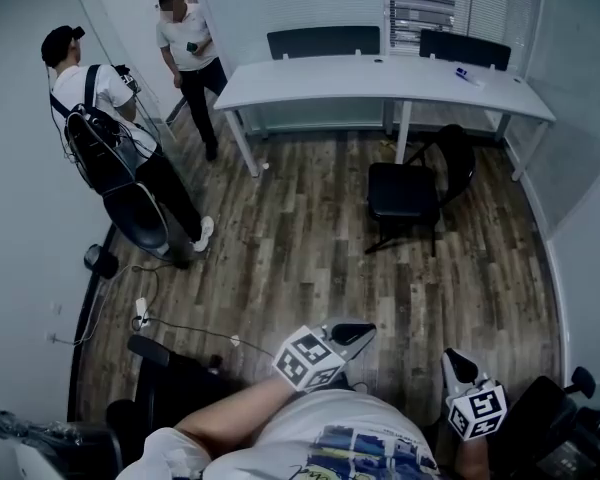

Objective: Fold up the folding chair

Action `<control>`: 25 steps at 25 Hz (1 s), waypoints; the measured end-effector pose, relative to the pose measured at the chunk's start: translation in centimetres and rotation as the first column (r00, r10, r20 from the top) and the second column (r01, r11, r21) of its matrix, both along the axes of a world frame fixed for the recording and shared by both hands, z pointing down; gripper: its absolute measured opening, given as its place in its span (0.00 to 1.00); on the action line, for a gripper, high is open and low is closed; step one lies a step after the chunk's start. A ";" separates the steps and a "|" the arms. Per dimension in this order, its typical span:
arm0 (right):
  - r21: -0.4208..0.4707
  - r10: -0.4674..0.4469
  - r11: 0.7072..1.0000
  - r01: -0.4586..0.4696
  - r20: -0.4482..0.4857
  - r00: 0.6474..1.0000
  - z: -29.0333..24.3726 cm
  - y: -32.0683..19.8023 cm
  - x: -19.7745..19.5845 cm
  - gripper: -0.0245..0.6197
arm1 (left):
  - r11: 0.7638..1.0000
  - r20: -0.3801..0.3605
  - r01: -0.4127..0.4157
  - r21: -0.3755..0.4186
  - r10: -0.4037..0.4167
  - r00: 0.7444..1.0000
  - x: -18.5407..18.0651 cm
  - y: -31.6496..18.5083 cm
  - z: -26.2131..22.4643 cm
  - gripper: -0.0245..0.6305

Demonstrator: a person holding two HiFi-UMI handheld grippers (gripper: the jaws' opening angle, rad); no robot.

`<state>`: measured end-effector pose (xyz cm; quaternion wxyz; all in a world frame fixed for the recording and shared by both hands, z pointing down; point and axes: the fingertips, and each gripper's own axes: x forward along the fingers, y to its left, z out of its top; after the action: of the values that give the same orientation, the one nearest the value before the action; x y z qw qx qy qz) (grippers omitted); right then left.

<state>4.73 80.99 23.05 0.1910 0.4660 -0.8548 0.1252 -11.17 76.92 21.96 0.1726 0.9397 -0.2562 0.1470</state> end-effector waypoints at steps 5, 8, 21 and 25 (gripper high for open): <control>-0.008 0.027 1.000 -0.027 -0.004 1.000 -0.2 0.7 -0.4 0.07 | 1.000 0.002 -0.015 -0.010 0.015 1.000 -0.6 0.5 0.2 0.04; 0.006 0.023 1.000 -0.023 0.000 1.000 -0.1 -0.2 -1.0 0.07 | 1.000 0.003 0.000 0.004 0.000 1.000 -1.4 -0.2 0.3 0.04; -0.022 0.043 0.999 -0.043 -0.004 0.999 -0.1 -7.3 -2.8 0.08 | 1.000 0.000 0.011 -0.015 -0.011 1.000 -3.3 -7.2 0.9 0.04; -0.030 0.039 0.999 -0.039 -0.014 0.999 -0.4 -10.2 -4.2 0.09 | 1.000 -0.002 0.011 -0.019 -0.011 1.000 -4.4 -9.9 1.0 0.04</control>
<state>0.58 70.76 22.62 0.2013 0.4805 -0.8422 0.1388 -15.55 67.03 22.96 0.1824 0.9367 -0.2598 0.1477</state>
